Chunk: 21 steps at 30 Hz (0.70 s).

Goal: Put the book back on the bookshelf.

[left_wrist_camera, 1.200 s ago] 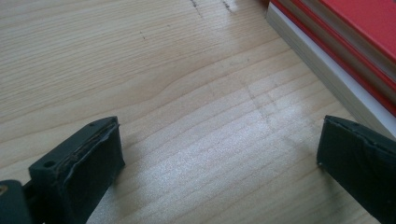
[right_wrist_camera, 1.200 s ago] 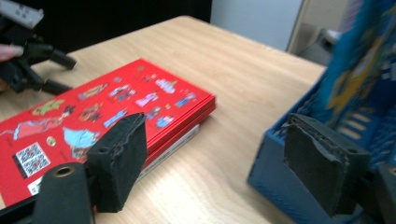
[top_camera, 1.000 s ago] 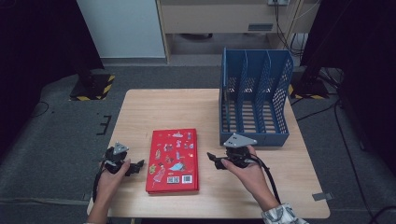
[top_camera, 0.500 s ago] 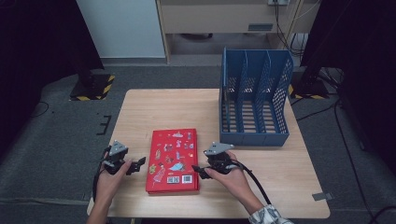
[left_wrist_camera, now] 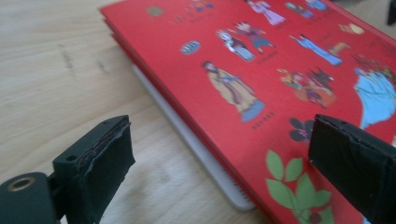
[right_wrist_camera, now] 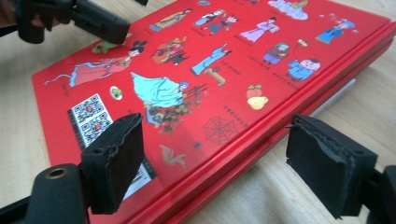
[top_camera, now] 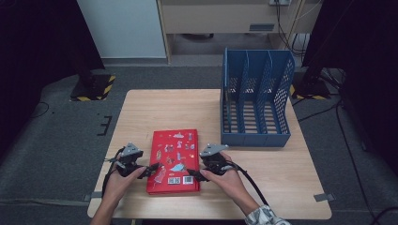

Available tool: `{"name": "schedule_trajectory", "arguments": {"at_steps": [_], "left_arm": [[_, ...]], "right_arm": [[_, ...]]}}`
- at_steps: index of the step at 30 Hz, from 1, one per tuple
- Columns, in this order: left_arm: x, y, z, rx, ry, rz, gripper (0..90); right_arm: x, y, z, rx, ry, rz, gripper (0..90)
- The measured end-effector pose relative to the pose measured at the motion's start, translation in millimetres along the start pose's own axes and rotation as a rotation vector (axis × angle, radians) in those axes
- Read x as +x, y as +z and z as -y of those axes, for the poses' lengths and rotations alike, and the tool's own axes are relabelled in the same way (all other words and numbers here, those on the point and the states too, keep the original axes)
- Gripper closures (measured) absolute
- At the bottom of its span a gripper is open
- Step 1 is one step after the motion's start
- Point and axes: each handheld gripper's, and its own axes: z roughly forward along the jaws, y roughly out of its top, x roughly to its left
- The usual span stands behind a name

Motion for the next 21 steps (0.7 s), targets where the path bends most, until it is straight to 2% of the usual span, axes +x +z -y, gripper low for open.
{"name": "schedule_trajectory", "arguments": {"at_steps": [1, 3, 4, 8, 11, 13, 16, 19, 21], "left_arm": [[-2.2, 3.6, -1.2, 0.003, -0.009, 0.02, 4.8], [-5.3, 7.1, -4.0, 0.003, 0.016, 0.035, 4.6], [-6.3, 8.7, -4.2, 0.005, 0.015, 0.043, 4.2], [-1.5, 14.4, -3.5, 0.014, -0.028, 0.092, 1.3], [0.8, 17.3, -4.0, 0.017, -0.041, 0.118, 1.3], [0.6, 18.4, -4.9, 0.021, -0.042, 0.121, 1.3], [0.3, 18.9, -6.5, 0.011, -0.021, 0.11, 1.4], [0.0, 19.6, -8.1, 0.02, -0.029, 0.106, 1.6], [0.2, 19.6, -8.6, 0.018, -0.042, 0.106, 2.6]], "right_arm": [[-0.3, 0.8, 0.5, -0.003, 0.001, 0.006, 20.1], [-1.7, 4.6, 2.2, -0.002, 0.005, -0.005, 19.1], [-1.6, 7.8, 3.3, 0.01, 0.008, -0.006, 18.1], [0.1, 13.6, 3.2, 0.015, 0.022, -0.014, 16.3], [0.4, 17.1, 2.3, 0.016, 0.033, -0.013, 13.4], [0.0, 19.2, 1.1, 0.023, 0.043, -0.01, 11.2], [-2.1, 21.6, -0.5, 0.038, 0.059, -0.012, 8.9], [-6.5, 24.6, -1.4, 0.059, 0.098, -0.035, 7.3], [-8.9, 25.3, -2.5, 0.065, 0.096, -0.043, 7.2]]}}
